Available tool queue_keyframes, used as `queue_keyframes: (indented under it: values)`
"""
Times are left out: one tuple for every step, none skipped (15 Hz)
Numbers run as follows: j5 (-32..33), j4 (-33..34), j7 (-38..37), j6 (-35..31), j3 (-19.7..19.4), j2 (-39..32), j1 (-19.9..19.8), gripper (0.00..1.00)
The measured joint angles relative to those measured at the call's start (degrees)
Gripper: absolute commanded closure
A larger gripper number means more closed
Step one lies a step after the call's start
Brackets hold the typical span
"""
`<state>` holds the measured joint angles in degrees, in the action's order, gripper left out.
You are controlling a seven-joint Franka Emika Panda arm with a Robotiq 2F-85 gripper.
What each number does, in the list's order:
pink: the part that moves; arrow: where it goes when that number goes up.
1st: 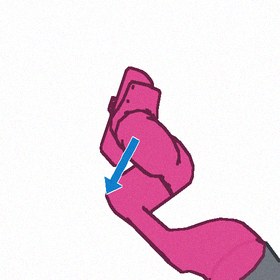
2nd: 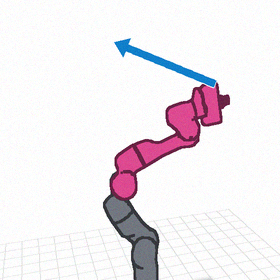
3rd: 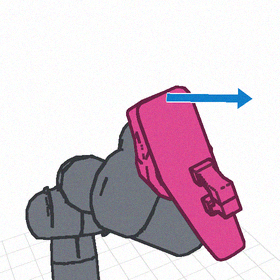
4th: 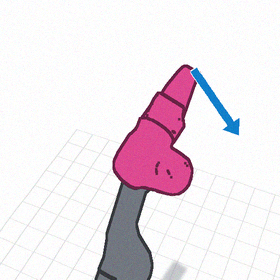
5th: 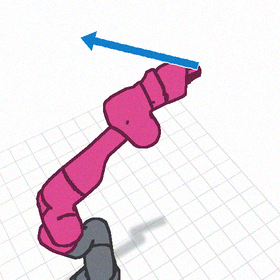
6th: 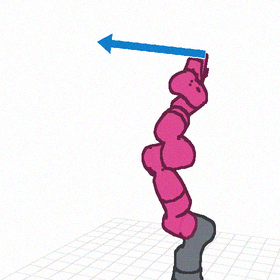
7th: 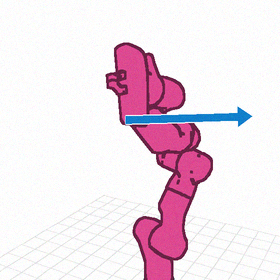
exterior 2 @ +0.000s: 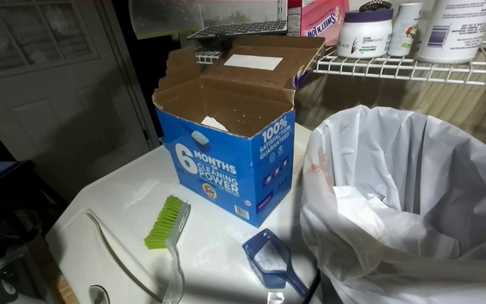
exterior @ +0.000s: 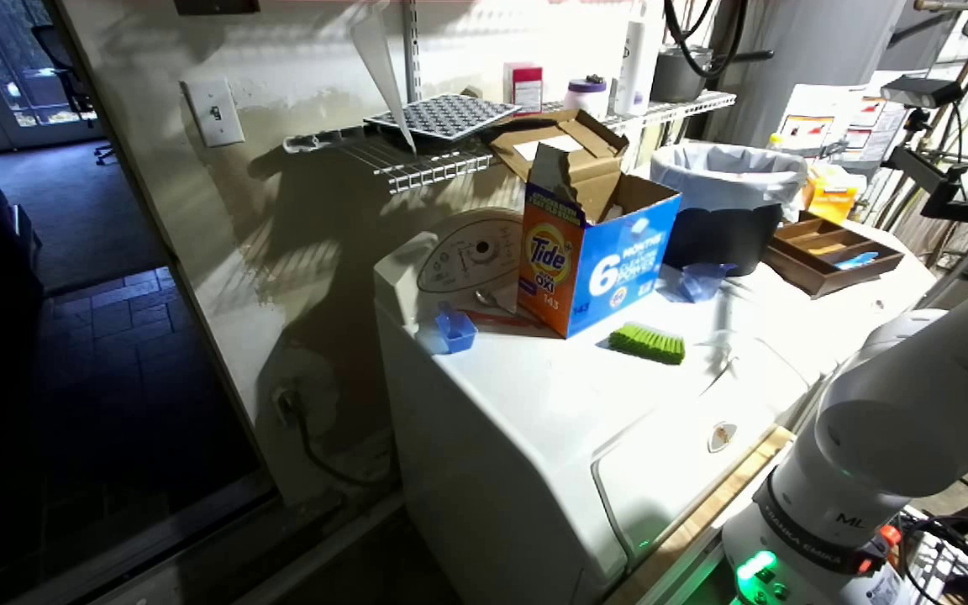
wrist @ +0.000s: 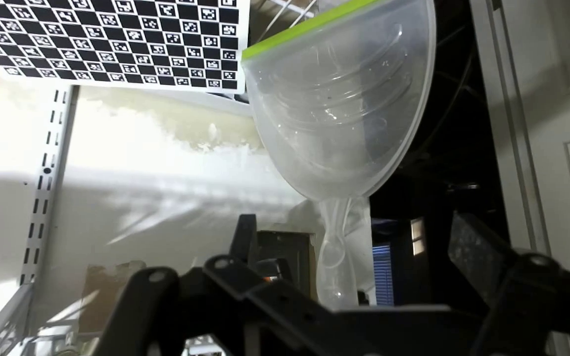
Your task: Hang the dust pan on the hook
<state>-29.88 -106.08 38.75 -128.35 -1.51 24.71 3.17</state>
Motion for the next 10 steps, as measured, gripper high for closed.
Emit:
queue_keyframes:
  values:
    - [0.07,-0.76,-0.14,-0.46,-0.17,0.71,0.31,0.0]
    - [0.14,-1.47,-0.32,-0.92,-0.36,1.43,0.63,0.0]
    - [0.28,-2.23,-0.56,-1.44,-0.55,2.13,0.94,0.0]
    - [0.48,-2.94,-0.87,-1.92,-0.72,2.83,1.2,0.0]
    - [0.5,-3.66,-0.95,-2.27,-1.02,3.5,1.73,0.0]
    - [0.49,-4.19,-0.97,-2.5,-1.39,4.06,2.42,0.0]
    - [0.49,-4.64,-1.0,-2.63,-1.64,4.51,2.9,0.0]
    - [0.49,-4.93,-1.02,-2.69,-1.77,4.79,3.15,0.0]
    - [0.49,-4.98,-1.03,-2.7,-1.81,4.87,3.21,0.0]
    - [0.49,-4.98,-1.03,-2.71,-1.84,4.88,3.23,0.0]
